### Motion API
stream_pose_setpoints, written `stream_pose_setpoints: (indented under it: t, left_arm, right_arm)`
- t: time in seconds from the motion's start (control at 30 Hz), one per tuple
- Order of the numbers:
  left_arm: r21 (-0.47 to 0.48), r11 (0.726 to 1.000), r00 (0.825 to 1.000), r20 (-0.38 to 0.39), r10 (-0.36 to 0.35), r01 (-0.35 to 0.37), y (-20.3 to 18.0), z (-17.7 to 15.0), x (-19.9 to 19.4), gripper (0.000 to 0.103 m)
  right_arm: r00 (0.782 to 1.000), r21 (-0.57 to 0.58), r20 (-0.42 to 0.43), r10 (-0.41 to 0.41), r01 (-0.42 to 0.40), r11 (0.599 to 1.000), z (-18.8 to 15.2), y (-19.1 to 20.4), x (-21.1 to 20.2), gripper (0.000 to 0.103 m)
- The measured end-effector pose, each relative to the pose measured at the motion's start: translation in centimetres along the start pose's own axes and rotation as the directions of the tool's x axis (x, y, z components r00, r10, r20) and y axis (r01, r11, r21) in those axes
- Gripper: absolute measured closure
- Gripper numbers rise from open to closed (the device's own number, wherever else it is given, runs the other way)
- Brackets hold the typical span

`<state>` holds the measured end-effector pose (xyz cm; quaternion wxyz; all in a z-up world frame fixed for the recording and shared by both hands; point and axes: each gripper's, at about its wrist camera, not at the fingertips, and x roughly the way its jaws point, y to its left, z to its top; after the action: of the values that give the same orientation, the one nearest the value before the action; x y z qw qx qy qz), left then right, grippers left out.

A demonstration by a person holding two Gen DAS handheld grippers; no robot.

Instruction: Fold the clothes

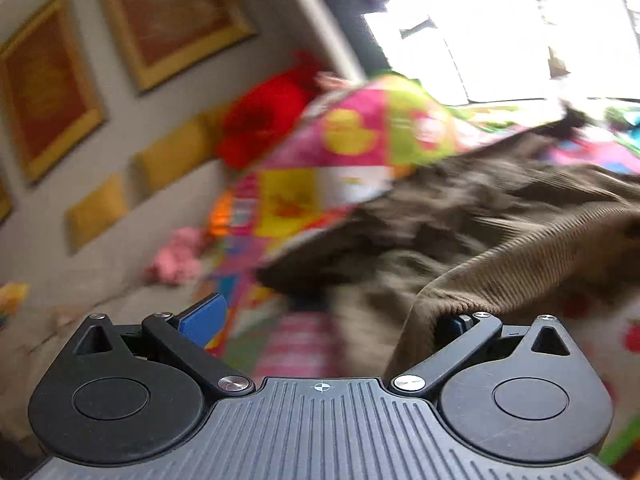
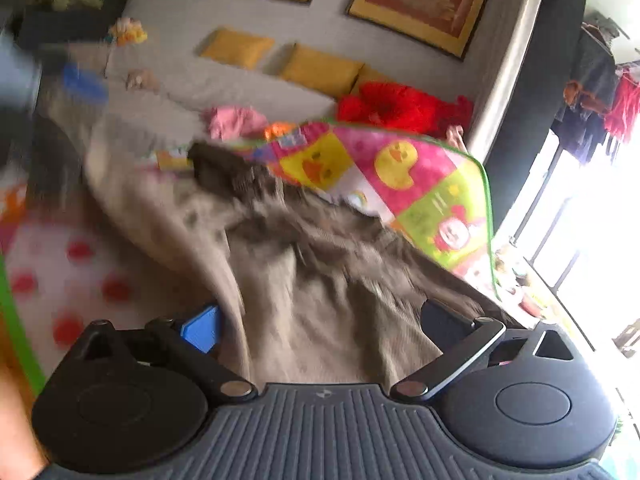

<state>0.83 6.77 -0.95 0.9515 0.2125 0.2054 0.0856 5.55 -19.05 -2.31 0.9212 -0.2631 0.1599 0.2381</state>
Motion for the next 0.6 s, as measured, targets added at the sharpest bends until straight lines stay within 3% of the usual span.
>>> stream_pose_setpoints:
  t: [0.1,0.17,0.27,0.37,0.47,0.53,0.6]
  left_arm:
    - [0.007,0.998,0.998,-0.031,0.062,-0.062,1.2,-1.0,0.1,0.000]
    - [0.048,0.997,0.996,-0.069,0.060,-0.057,0.9,-2.4,0.2,0.000]
    - [0.089,0.994,0.993,-0.099,0.068,-0.059,0.8,-3.6,0.0,0.000]
    - [0.061,0.991,0.992,-0.037,0.117,-0.115,2.4,-2.4,-2.2,0.000]
    - [0.047,0.986,0.987,0.011,0.158,-0.159,3.5,-1.4,-4.2,0.000]
    - [0.066,0.987,0.989,-0.023,0.149,-0.147,3.4,-1.8,-4.0,0.000]
    - [0.096,0.987,0.985,-0.105,0.135,-0.125,3.1,-3.2,-3.1,0.000]
  right_arm:
    - [0.996,-0.028,-0.058,-0.071,0.070,0.997,-2.7,-0.5,-0.4,0.001]
    - [0.985,-0.036,-0.073,-0.154,0.152,0.988,-4.1,-1.2,-0.6,0.001]
    - [0.940,0.001,-0.074,-0.333,0.334,0.943,-5.4,-3.5,-1.2,0.001]
    - [0.885,0.100,-0.049,-0.463,0.466,0.879,-4.9,-6.9,-3.1,0.001]
    - [0.856,0.165,-0.013,-0.517,0.512,0.843,-4.2,-9.1,-5.3,0.001]
    - [0.852,0.167,-0.032,-0.523,0.520,0.837,-4.9,-9.3,-5.5,0.001]
    - [0.858,0.162,-0.081,-0.507,0.513,0.843,-6.2,-9.3,-4.7,0.001]
